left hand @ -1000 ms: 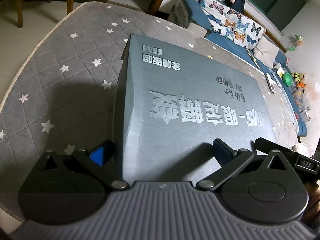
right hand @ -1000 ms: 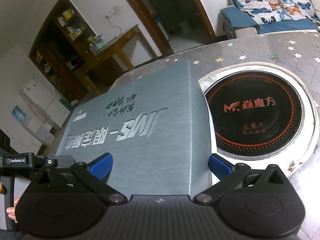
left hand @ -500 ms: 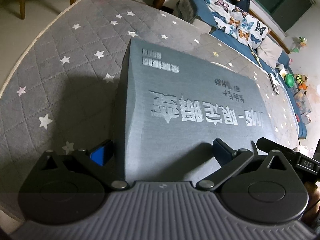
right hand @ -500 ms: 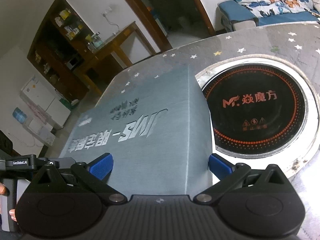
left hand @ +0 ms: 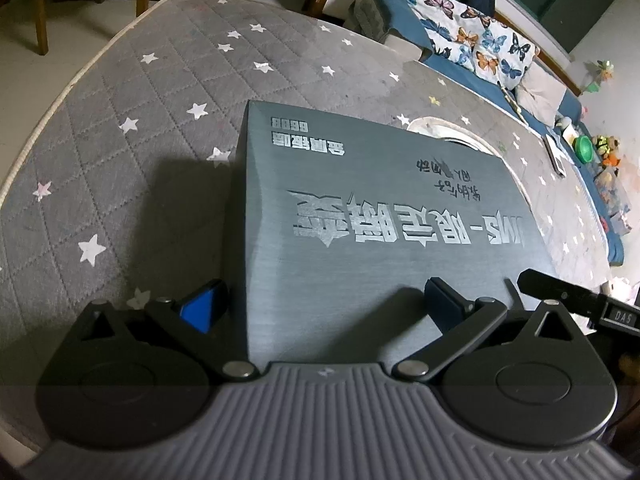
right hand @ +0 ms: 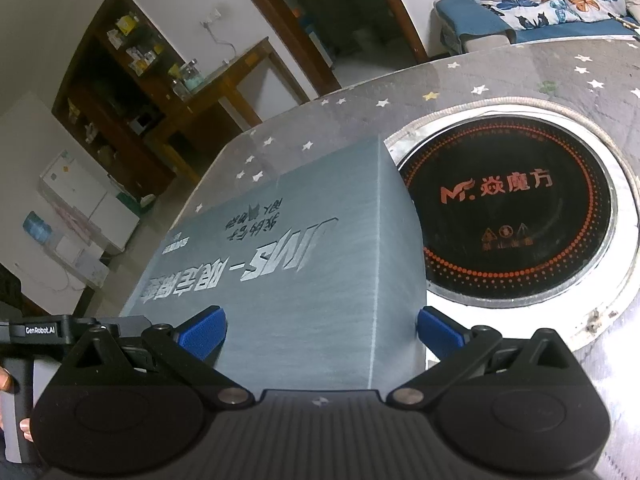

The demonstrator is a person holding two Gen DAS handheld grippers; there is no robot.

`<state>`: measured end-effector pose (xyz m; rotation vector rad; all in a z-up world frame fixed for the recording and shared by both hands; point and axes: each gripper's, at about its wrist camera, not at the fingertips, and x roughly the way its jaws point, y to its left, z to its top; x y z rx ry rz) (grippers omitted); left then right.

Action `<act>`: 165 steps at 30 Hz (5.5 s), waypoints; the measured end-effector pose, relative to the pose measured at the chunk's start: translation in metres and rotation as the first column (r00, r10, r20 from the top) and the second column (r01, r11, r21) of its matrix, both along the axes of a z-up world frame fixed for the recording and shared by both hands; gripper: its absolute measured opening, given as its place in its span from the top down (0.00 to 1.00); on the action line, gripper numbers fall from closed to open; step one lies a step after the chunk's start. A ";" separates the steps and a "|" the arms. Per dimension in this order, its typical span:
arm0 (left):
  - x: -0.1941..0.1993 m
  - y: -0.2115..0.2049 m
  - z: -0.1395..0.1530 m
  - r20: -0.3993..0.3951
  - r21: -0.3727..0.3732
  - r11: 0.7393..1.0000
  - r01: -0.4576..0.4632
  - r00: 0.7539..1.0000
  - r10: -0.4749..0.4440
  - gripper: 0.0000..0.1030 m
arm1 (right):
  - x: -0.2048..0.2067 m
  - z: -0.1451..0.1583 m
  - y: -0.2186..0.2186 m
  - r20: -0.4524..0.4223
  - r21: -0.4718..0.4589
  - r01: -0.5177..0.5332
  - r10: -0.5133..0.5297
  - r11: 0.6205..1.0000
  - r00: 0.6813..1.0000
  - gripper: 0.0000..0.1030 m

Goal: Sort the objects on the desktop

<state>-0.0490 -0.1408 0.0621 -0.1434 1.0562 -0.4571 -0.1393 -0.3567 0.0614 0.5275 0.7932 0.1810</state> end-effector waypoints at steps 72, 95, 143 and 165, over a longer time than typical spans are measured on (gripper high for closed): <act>0.037 0.113 -0.068 0.411 0.214 0.833 -0.510 0.821 0.397 0.00 | -0.069 -0.071 -0.189 0.152 -0.410 0.569 -0.562 0.713 0.813 0.00; 0.079 0.115 -0.074 0.424 0.200 0.828 -0.524 0.808 0.409 0.00 | -0.049 -0.076 -0.197 0.127 -0.477 0.551 -0.567 0.685 0.814 0.00; 0.077 0.114 -0.075 0.423 0.200 0.827 -0.526 0.807 0.411 0.00 | -0.048 -0.077 -0.196 0.127 -0.478 0.552 -0.568 0.683 0.813 0.00; 0.077 0.114 -0.075 0.423 0.200 0.827 -0.526 0.807 0.411 0.00 | -0.048 -0.077 -0.196 0.127 -0.478 0.552 -0.568 0.683 0.813 0.00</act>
